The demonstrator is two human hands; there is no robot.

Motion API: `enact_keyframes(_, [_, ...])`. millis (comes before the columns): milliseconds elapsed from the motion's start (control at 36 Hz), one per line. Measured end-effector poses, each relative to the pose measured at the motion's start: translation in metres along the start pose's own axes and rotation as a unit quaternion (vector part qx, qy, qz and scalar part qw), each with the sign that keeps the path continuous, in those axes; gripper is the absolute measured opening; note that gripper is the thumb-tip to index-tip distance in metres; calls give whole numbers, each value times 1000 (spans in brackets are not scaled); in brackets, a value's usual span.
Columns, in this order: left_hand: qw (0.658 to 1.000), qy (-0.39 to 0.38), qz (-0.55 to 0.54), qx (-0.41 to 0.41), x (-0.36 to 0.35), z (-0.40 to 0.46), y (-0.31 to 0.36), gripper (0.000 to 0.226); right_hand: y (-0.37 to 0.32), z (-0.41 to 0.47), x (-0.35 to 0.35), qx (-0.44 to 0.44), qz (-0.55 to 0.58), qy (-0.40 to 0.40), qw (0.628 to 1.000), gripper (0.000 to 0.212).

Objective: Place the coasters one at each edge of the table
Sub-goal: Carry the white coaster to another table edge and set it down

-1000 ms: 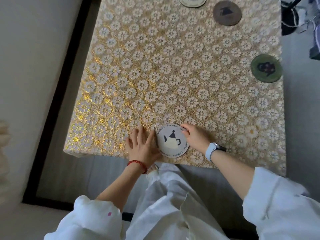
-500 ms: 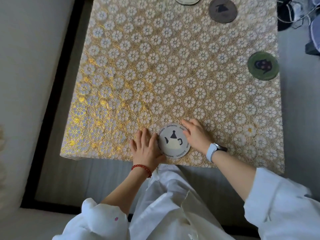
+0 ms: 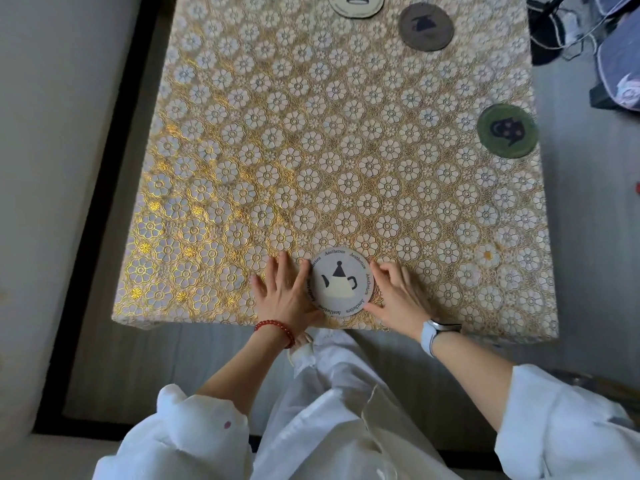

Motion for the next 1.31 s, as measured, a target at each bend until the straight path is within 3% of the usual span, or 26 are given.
enact_keyframes(500, [1000, -9, 5, -8, -3, -2, 2, 105, 2, -7, -1, -8, 19, 46, 999, 74])
enact_keyframes(1000, [998, -54, 44, -2, -2, 0, 1, 110, 0, -7, 4, -29, -16, 10, 999, 68])
enact_keyframes(1167, [995, -90, -32, -29, 40, 12, -3, 65, 0, 19, 33, -70, 77, -8, 994, 39])
enact_keyframes(1222, [993, -108, -42, -20, 54, 16, -9, 57, -7, 29, 46, -72, 94, -17, 993, 34])
enact_keyframes(1306, [997, -65, -49, 7, 92, 24, -23, 52, -37, 49, 69, -30, 84, -30, 996, 30])
Point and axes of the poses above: each hand's wrist, its own z-axis towards the middle knuckle, its own x-axis out of the back of the hand, y = z × x, the point moved 9 cm from there along z, towards the middle knuckle, and after that the axes turned 12 degrees about x, right-handed, at the moved point
